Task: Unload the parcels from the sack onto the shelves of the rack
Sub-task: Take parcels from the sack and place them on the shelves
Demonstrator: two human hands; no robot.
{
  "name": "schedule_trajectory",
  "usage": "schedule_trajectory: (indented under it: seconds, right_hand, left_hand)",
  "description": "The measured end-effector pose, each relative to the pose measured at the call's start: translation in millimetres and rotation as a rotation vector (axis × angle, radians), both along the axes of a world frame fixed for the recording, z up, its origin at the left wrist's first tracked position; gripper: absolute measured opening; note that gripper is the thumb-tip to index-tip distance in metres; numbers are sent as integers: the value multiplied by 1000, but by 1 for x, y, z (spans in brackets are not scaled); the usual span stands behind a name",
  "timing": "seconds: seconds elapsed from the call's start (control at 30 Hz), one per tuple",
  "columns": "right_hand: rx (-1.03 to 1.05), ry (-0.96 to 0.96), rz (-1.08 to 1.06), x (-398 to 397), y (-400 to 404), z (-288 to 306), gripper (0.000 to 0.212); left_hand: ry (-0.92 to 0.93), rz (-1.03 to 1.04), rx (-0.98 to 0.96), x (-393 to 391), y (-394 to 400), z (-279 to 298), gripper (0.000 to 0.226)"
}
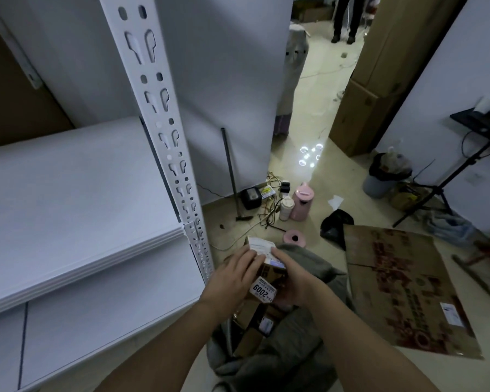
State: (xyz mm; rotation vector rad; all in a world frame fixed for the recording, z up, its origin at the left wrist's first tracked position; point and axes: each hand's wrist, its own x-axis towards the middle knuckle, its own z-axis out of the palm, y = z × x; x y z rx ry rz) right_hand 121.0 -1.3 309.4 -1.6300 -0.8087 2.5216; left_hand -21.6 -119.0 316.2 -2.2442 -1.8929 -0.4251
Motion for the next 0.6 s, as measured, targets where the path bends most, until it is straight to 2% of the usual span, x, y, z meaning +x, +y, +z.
schedule_trajectory:
  seconds: [0.1,0.17,0.2,0.27,0.3,0.33,0.37,0.47,0.53,0.6]
  right_hand:
    - [22,31,-30,4,-6,1,62]
    - [3,106,-111,6,-9,0,55]
    - [-20,164,-159,8,-11,-1,53]
    - [-50,261,-222,10,-15,-2,52]
    - [-57,291,-225,10,-18,-2,52]
    - [-62,320,-232,9,-21,-2,51]
    - [-69,341,-240,9,-23,-2,51]
    - [-54,354,-220,6,-30,1,47]
    - [1,335,-177,5,-32,2,45]
    - [70,293,-140,5,-31,1,42]
  left_hand:
    - [-110,-20,-160,-4,-8,1,111]
    - [-350,143,-366,-4,-13,6,109]
    - [-557,264,-423,-1,-13,13,104]
    - [-1189,540,-502,7,-9,31,89]
    - [-1507,633,-542,9,-6,37,70]
    - [-1746,701,-596,8,-3,42,52]
    - [-1838,728,-657,4,-1,38,43]
    - [-1955,719,-772,-1,-3,34,38]
    - [-1975,694,-801,-3,-5,29,35]
    - [-1917,665,-784,-4,-6,26,42]
